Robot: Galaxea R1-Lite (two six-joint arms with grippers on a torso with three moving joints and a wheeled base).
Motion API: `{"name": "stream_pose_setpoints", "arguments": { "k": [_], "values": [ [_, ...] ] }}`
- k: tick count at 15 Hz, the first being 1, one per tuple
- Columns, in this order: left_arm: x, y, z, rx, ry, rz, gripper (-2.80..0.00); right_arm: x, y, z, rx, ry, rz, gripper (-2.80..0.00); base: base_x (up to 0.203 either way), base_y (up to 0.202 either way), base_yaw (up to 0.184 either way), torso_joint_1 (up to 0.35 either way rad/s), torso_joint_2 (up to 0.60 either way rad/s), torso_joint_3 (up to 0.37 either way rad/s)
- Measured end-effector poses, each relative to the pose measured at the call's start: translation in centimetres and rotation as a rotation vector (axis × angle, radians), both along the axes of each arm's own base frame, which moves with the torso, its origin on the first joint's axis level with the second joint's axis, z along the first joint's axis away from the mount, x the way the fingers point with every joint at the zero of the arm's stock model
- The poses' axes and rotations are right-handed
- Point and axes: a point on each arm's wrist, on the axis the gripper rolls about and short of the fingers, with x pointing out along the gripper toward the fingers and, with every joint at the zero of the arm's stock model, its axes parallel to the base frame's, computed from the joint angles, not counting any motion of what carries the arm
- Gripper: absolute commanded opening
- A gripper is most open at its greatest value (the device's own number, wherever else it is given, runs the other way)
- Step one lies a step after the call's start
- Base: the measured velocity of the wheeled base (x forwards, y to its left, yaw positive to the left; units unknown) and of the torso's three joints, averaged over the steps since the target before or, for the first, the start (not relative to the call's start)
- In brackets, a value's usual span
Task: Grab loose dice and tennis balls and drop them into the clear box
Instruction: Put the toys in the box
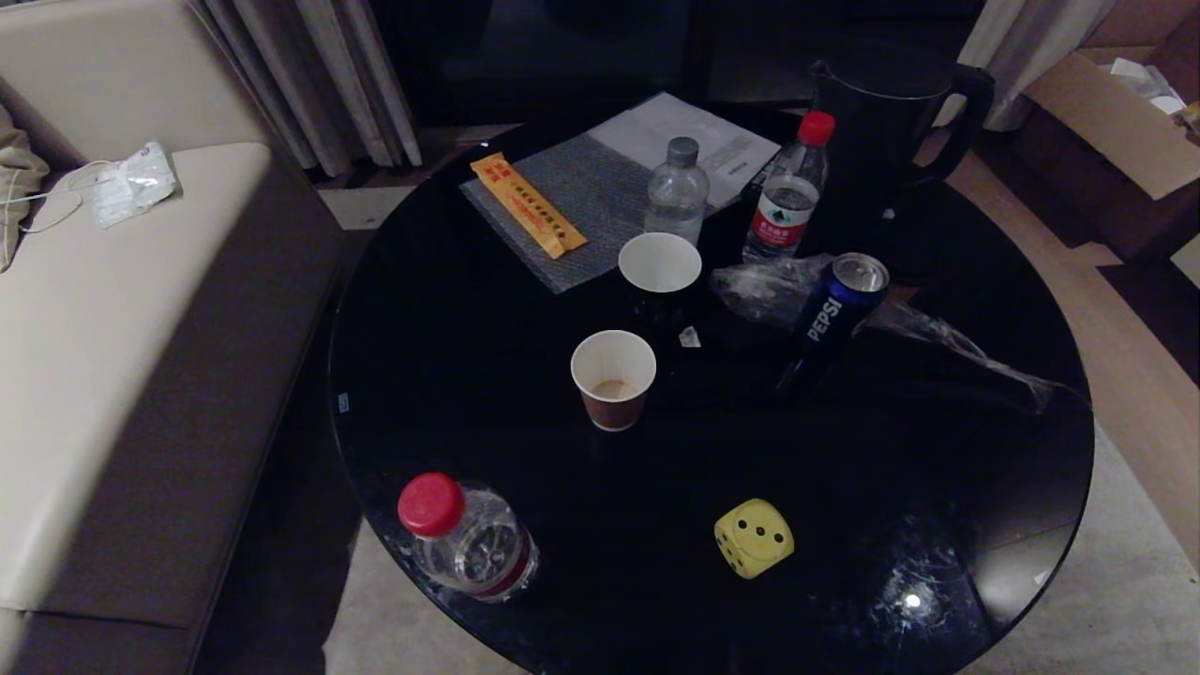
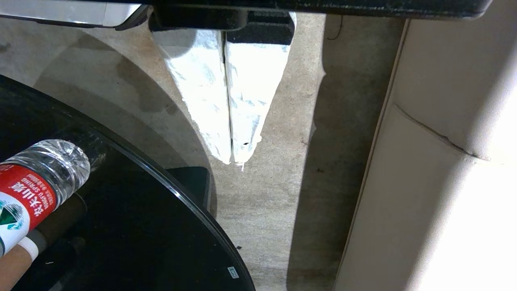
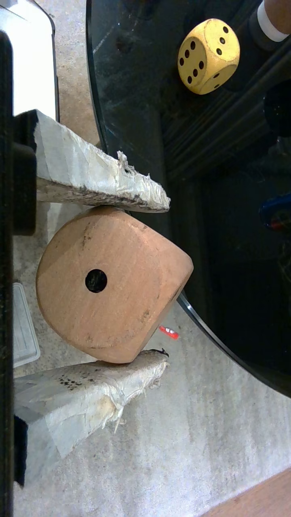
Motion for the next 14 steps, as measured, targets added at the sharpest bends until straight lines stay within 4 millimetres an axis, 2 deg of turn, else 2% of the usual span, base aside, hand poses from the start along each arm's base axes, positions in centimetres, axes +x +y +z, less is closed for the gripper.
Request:
{"name": "stream_pose_setpoints", "arguments": {
  "k": [4,14],
  "values": [
    [0.00,0.00,0.00,-0.001,0.000,0.002,-2.80,0.00,0.00,0.00,0.001,0.000,0.000,-2.80,-0.027,0.000,0.000,0.001,0.00,0.001],
    [0.00,0.01,0.00,0.000,0.000,0.004,-2.80,0.00,0.00,0.00,0.001,0.000,0.000,-2.80,-0.183,0.000,-0.001,0.002,0.00,0.002]
  ]
}}
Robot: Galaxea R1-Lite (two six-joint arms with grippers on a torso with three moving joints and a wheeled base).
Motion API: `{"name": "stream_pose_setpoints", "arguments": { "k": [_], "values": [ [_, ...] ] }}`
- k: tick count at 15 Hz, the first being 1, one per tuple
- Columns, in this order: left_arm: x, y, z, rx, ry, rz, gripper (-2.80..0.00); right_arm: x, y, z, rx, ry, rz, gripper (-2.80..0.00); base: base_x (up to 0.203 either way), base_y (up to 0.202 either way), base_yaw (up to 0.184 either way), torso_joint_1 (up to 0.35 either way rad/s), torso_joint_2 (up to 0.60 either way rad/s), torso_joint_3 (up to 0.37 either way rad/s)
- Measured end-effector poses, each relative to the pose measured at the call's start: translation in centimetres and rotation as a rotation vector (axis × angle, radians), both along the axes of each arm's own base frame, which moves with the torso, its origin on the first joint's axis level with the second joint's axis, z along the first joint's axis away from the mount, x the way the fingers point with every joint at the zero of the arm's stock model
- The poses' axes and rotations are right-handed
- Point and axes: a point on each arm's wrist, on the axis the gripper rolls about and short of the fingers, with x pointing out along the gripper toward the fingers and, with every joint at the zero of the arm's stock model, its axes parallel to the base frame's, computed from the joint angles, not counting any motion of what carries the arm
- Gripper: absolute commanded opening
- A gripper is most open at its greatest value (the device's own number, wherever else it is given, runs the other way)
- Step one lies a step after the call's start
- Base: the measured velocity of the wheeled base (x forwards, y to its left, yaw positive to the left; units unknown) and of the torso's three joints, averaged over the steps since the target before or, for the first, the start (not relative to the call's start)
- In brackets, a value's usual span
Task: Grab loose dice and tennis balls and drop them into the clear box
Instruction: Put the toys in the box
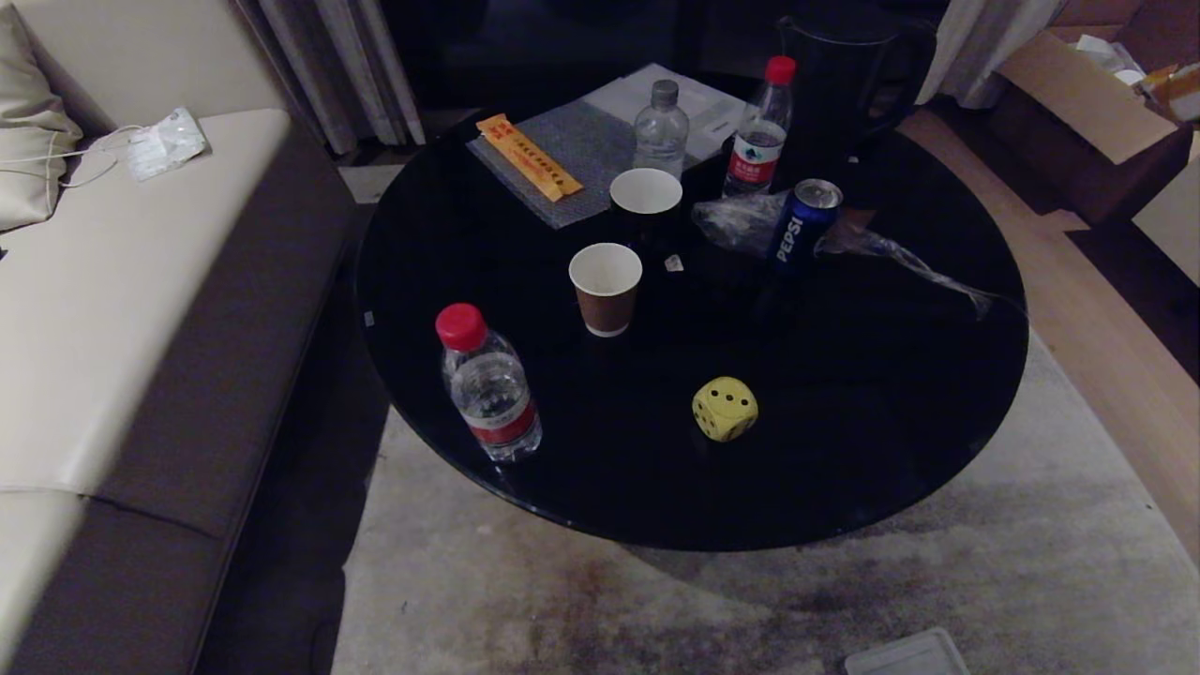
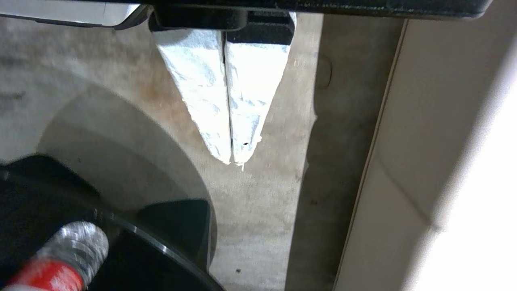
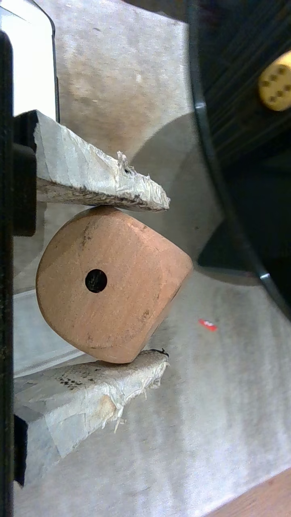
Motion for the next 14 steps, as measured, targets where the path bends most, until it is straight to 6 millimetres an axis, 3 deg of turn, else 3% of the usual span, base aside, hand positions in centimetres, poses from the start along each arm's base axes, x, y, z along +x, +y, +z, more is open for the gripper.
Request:
{"name": "stream_pose_setpoints", "arguments": {
  "k": [14],
  "values": [
    [0.00,0.00,0.00,0.001,0.000,-0.001,-2.80,0.00,0.00,0.01,-0.001,-0.001,0.000,-2.80,-0.182,0.000,-0.001,0.002,0.00,0.002]
  ]
}}
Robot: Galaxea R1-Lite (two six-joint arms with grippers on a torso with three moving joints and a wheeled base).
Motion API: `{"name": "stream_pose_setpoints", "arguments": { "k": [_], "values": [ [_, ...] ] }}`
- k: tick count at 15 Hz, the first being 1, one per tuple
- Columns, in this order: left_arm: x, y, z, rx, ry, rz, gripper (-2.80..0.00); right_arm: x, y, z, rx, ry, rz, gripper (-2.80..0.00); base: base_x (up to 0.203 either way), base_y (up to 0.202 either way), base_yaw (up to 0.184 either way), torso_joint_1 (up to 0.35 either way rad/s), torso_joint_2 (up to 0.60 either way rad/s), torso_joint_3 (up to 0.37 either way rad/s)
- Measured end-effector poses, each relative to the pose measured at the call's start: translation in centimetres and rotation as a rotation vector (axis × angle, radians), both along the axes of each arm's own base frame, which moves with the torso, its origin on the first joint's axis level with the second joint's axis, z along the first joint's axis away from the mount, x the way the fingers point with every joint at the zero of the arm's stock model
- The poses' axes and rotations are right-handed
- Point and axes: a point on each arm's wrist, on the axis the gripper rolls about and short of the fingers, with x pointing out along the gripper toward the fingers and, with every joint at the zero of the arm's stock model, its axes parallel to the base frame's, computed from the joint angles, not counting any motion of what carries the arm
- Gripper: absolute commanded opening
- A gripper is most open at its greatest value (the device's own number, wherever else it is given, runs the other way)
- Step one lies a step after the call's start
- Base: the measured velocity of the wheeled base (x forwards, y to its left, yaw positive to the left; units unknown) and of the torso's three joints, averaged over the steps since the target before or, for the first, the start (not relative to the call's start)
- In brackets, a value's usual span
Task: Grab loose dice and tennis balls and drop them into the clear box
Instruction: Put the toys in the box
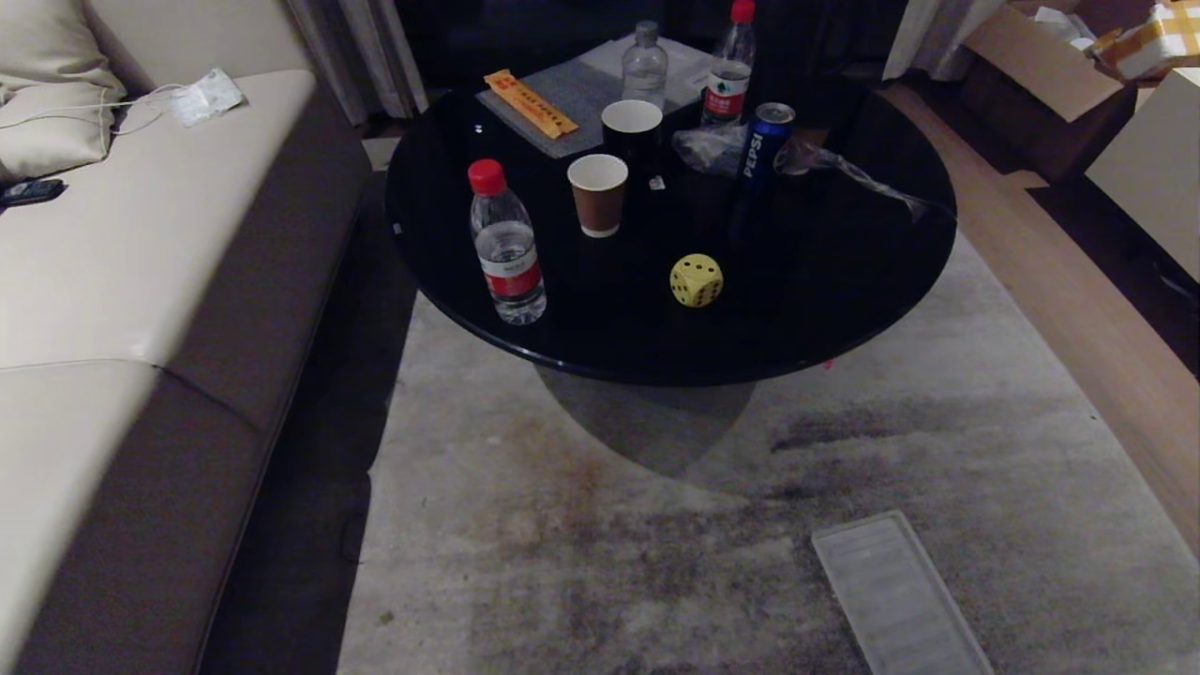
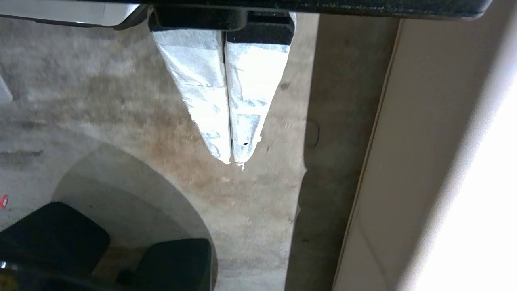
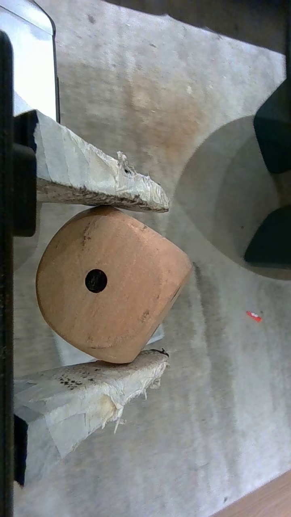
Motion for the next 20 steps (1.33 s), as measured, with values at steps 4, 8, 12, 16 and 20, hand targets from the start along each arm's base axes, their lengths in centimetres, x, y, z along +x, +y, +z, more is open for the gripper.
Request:
{"name": "stream_pose_setpoints", "arguments": {
  "k": [4,8,12,16,20],
  "values": [
    [0.00,0.00,0.00,0.000,0.000,-0.001,-2.80,0.00,0.00,-0.01,0.000,0.000,0.000,-2.80,-0.181,0.000,-0.001,0.002,0.00,-0.001],
    [0.00,0.00,0.00,0.002,0.000,-0.001,-2.80,0.00,0.00,-0.01,0.000,0.000,-0.001,-2.80,-0.179,0.000,-0.001,0.002,0.00,0.005],
    [0.00,0.00,0.00,0.003,0.000,-0.002,-2.80,0.00,0.00,-0.02,0.001,0.001,0.000,-2.80,-0.185,0.000,0.000,0.003,0.00,0.003],
    [0.00,0.00,0.00,0.002,0.000,-0.001,-2.80,0.00,0.00,-0.01,0.001,0.001,0.000,-2.80,-0.097,0.000,0.000,0.003,0.00,0.003],
    [0.00,0.00,0.00,0.001,0.000,-0.001,-2.80,0.00,0.00,-0.01,-0.001,0.001,0.000,-2.80,0.000,0.000,0.000,0.000,0.00,0.000]
  ]
}}
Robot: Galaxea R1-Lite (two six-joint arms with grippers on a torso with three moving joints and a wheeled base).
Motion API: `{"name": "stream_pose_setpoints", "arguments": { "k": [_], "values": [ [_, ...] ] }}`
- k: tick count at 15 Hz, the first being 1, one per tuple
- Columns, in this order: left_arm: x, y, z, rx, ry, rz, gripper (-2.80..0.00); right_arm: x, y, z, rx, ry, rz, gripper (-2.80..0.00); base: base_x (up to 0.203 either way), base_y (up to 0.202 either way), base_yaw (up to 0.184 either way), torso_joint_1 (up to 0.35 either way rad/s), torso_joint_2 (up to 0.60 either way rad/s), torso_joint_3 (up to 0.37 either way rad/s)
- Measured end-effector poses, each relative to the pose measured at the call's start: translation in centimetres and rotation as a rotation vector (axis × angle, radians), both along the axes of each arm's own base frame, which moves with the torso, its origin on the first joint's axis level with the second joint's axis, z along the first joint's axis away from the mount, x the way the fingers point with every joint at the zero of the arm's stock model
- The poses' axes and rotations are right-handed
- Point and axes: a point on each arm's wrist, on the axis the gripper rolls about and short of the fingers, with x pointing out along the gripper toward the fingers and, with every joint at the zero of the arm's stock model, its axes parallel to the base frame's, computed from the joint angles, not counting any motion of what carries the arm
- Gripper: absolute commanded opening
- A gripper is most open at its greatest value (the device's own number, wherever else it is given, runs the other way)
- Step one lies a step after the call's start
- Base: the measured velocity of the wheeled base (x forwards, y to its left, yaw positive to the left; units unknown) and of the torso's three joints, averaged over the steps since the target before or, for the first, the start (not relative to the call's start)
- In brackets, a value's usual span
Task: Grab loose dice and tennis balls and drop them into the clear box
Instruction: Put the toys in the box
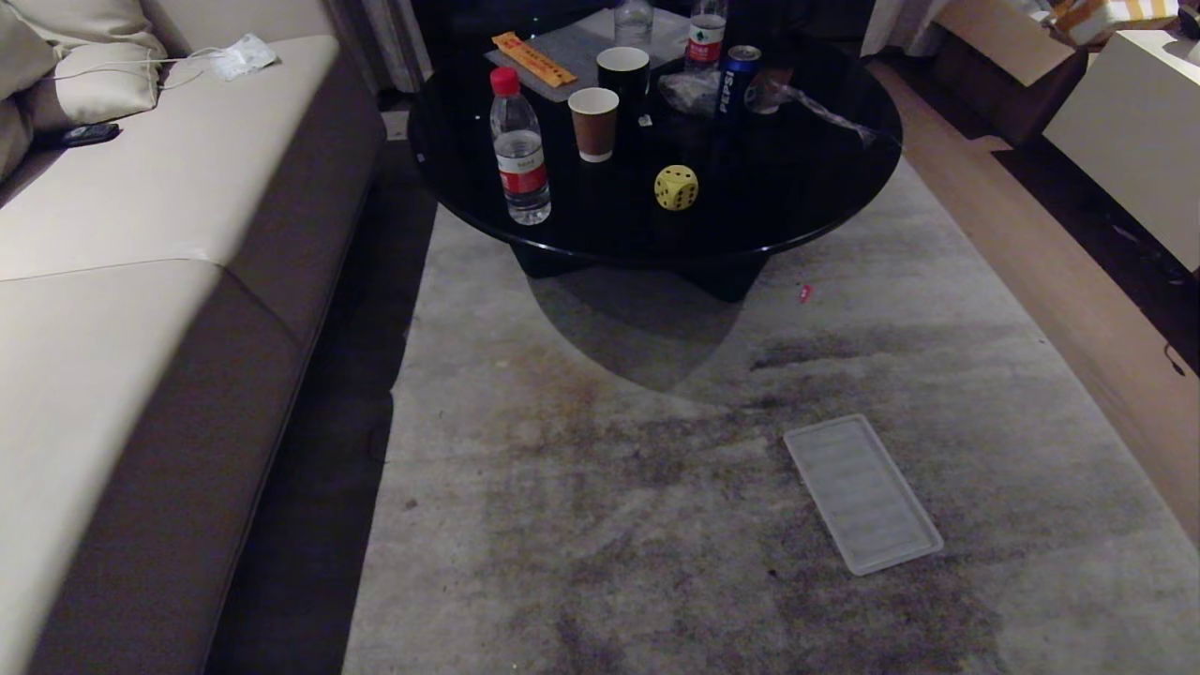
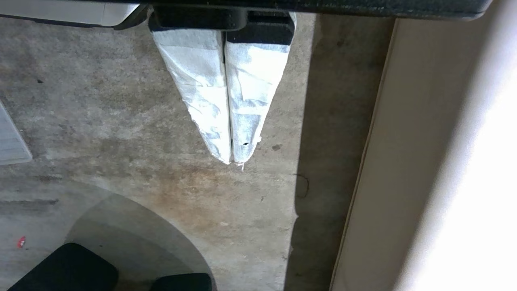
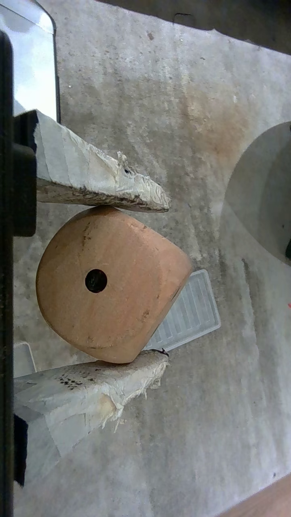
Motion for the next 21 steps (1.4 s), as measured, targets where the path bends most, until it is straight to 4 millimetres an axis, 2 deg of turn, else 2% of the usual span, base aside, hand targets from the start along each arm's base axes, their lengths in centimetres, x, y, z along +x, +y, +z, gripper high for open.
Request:
{"name": "stream_pose_setpoints", "arguments": {
  "k": [21],
  "values": [
    [0.00,0.00,0.00,-0.006,-0.001,0.001,-2.80,0.00,0.00,0.00,0.003,0.000,-0.001,-2.80,0.001,0.011,-0.159,0.003,0.00,0.001]
  ]
}}
